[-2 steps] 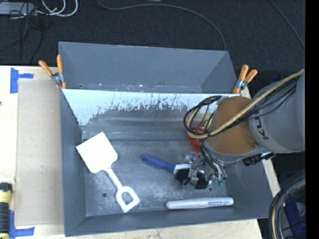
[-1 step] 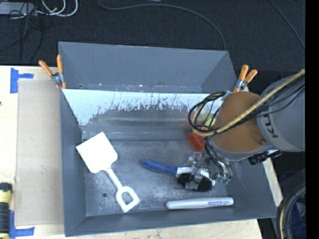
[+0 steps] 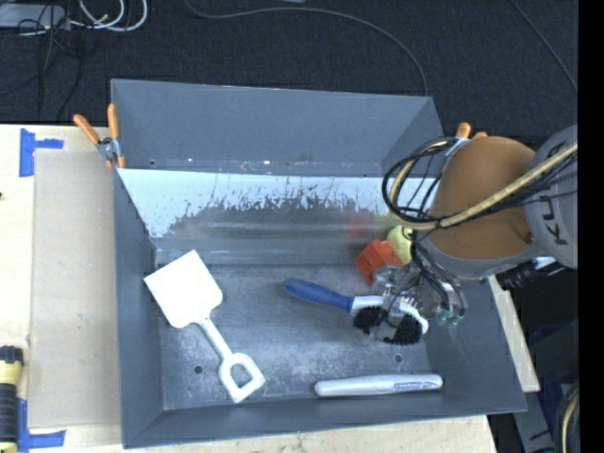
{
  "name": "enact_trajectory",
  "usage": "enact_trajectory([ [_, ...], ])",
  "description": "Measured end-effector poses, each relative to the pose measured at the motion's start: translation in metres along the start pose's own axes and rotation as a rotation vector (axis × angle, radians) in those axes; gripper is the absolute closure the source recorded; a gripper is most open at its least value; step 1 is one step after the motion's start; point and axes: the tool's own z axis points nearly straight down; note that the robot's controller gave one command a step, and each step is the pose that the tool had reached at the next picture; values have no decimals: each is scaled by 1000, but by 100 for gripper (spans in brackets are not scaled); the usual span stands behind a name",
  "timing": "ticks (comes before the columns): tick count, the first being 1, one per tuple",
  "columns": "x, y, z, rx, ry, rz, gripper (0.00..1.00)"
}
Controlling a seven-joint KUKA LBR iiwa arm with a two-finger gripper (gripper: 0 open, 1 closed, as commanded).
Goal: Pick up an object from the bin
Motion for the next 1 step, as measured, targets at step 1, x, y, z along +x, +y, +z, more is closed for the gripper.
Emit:
enact_trajectory([
  [1, 5, 4, -61, 1, 4, 3, 100],
])
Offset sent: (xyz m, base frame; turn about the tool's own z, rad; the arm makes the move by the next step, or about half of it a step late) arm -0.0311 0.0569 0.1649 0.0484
